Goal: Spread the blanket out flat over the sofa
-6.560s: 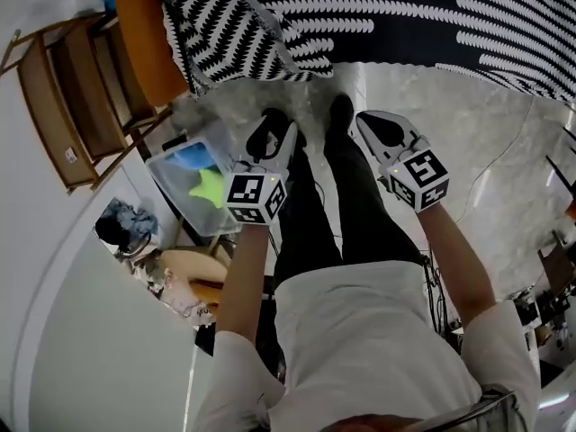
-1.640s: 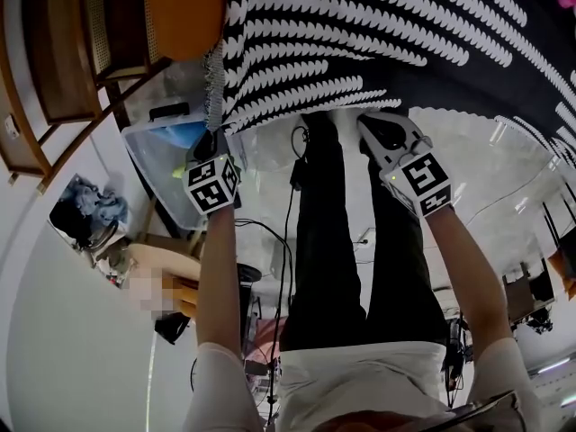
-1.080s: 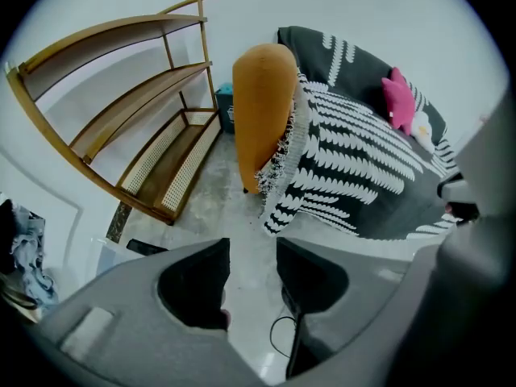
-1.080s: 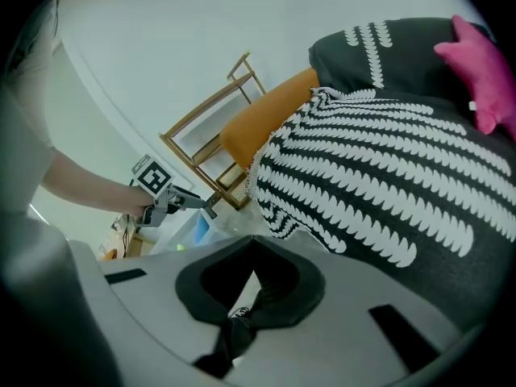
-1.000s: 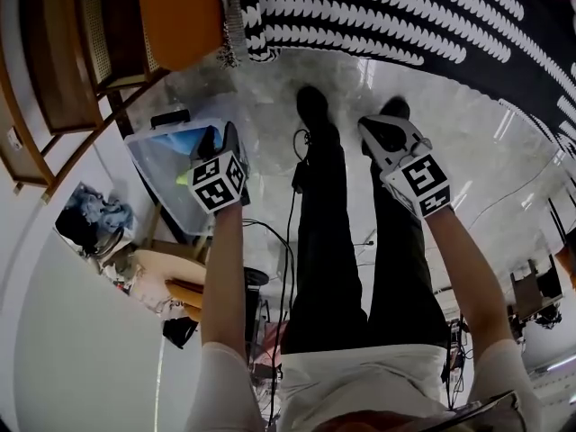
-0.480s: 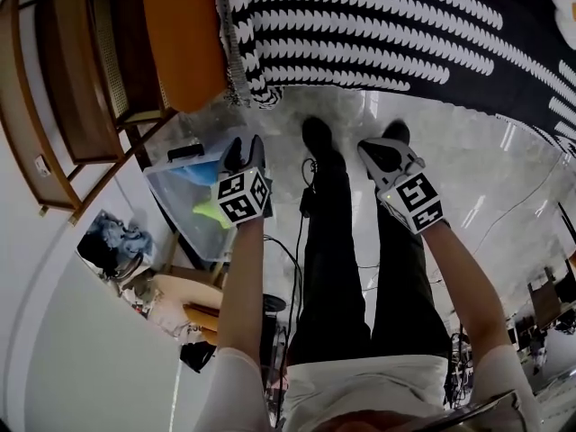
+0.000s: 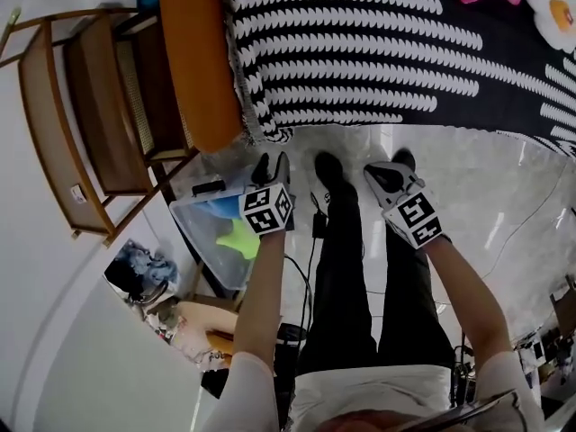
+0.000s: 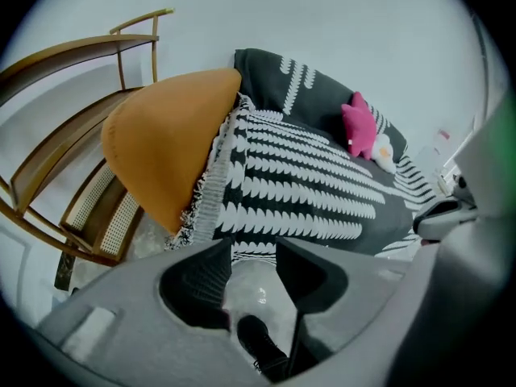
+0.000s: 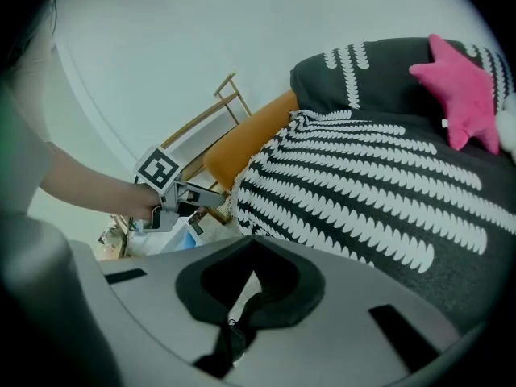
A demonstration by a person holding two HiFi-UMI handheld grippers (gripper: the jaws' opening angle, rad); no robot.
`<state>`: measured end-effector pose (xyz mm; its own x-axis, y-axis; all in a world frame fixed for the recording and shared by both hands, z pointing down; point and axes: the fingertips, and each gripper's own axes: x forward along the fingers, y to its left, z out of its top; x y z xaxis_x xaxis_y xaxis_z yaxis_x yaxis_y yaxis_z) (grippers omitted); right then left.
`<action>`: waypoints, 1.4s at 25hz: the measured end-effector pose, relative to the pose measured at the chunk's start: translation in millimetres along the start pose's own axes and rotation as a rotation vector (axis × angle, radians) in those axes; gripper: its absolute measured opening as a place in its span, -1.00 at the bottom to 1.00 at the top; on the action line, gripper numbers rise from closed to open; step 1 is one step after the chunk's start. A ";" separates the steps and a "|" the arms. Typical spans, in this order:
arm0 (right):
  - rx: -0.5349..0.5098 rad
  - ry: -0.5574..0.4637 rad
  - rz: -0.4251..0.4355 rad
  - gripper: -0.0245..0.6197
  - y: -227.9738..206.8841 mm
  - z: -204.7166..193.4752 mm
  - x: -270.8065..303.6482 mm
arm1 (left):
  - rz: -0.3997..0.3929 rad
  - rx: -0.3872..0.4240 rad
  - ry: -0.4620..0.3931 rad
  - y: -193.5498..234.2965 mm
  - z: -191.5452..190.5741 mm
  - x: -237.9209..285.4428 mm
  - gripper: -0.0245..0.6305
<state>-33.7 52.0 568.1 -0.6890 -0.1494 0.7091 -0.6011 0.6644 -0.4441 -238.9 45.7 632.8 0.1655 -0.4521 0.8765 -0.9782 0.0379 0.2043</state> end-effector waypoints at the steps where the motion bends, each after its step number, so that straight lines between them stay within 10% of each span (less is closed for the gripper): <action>1: 0.004 -0.010 -0.008 -0.91 0.3 3.1 2.8 | -0.010 0.015 -0.007 0.7 6.3 2.3 -0.39; 13: 0.032 -0.107 -0.089 -0.91 48.7 -28.6 -34.8 | -0.074 0.111 -0.052 -25.3 -18.2 -50.2 -0.67; 35: -0.008 -0.257 -0.181 -0.91 143.5 110.8 -246.0 | -0.211 0.125 -0.207 -130.6 69.7 -317.5 -0.84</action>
<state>4.8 102.9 269.2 -0.6517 -0.4450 0.6142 -0.7207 0.6158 -0.3185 -172.4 122.2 297.5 0.3498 -0.6102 0.7108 -0.9350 -0.1801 0.3056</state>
